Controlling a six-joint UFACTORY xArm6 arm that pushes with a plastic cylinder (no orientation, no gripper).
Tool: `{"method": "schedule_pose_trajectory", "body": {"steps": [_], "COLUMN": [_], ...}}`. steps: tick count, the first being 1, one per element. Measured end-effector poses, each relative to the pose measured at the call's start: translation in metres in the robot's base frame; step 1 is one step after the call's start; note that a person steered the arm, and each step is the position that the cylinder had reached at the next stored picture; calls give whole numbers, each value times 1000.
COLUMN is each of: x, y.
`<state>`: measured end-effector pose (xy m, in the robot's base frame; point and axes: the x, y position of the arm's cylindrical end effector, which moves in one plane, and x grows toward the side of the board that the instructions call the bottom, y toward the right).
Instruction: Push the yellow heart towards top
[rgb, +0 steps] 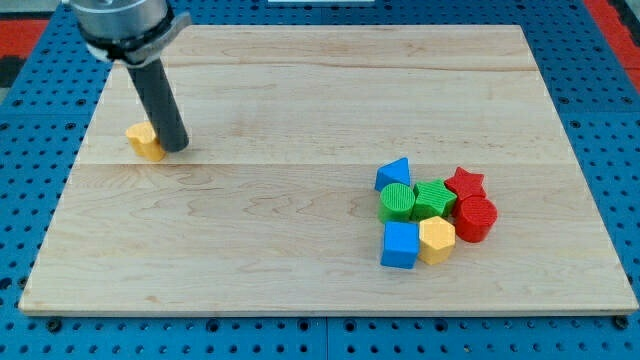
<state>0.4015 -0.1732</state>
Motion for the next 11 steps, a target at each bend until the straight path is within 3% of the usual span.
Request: {"method": "schedule_pose_trajectory", "body": {"steps": [1,3,4,5,6,7,8,10,11], "x": [-16,53,17,-16,-20,9,-32,-96,-69], "y": [4,-3,-34,-18,-15,-33,-57,-15,-9]}}
